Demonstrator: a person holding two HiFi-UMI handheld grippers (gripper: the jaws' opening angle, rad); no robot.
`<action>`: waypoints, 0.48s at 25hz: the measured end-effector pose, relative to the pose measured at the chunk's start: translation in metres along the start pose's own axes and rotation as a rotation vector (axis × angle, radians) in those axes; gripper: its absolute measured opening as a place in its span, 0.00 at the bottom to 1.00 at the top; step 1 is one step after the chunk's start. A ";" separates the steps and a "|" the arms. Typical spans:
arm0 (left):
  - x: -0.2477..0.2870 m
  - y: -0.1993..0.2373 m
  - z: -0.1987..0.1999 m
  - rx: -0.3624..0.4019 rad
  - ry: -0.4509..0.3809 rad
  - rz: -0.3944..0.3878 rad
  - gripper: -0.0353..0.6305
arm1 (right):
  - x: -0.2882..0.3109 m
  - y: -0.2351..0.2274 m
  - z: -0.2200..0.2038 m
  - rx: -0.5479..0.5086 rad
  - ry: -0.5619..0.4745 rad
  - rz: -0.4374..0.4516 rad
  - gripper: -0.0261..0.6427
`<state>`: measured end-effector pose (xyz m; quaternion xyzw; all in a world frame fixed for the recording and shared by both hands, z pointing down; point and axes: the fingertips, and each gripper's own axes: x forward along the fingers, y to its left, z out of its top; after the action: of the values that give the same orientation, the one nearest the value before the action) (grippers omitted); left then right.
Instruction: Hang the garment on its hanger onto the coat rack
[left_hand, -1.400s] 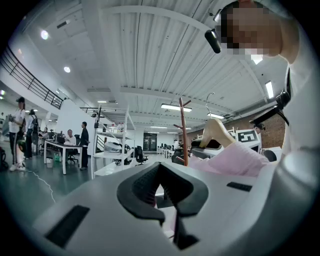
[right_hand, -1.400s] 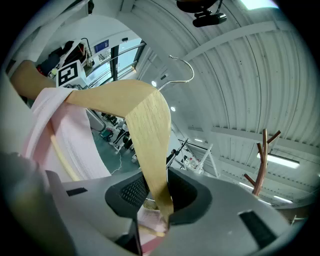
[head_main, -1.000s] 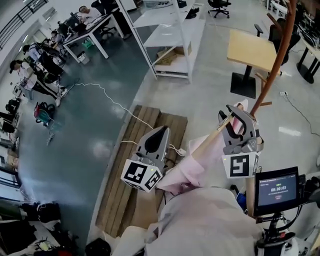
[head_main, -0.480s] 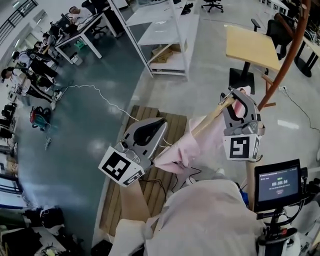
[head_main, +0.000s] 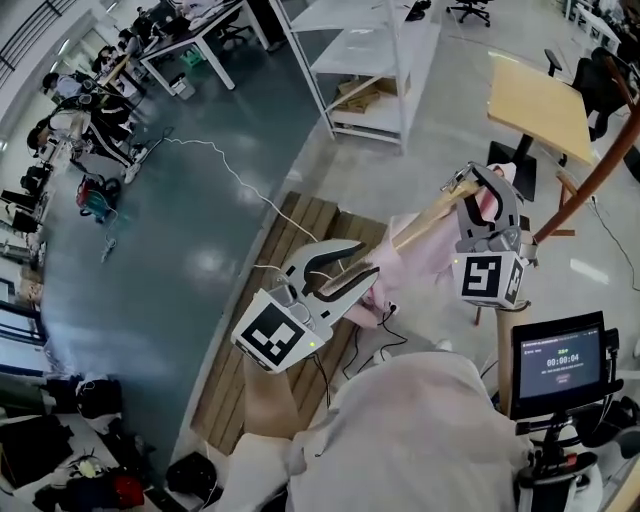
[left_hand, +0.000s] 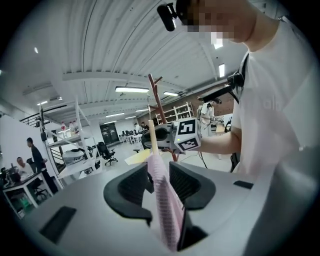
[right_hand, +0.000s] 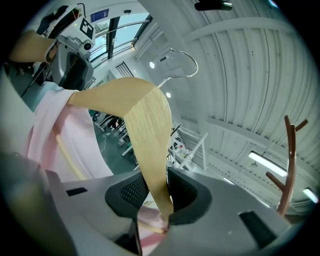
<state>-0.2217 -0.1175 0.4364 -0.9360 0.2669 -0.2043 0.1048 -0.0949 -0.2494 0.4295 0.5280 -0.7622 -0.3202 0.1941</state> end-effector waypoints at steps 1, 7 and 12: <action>0.001 -0.004 -0.003 0.008 0.015 -0.005 0.25 | 0.000 0.002 -0.001 -0.002 -0.001 0.004 0.19; 0.008 0.005 -0.018 -0.007 0.081 0.042 0.26 | -0.002 0.003 0.010 0.003 -0.008 0.011 0.19; 0.013 0.010 -0.016 -0.117 0.025 0.032 0.18 | -0.002 -0.001 0.002 0.001 0.004 0.000 0.19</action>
<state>-0.2232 -0.1346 0.4514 -0.9335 0.2948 -0.1982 0.0498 -0.0952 -0.2474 0.4271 0.5286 -0.7622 -0.3187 0.1953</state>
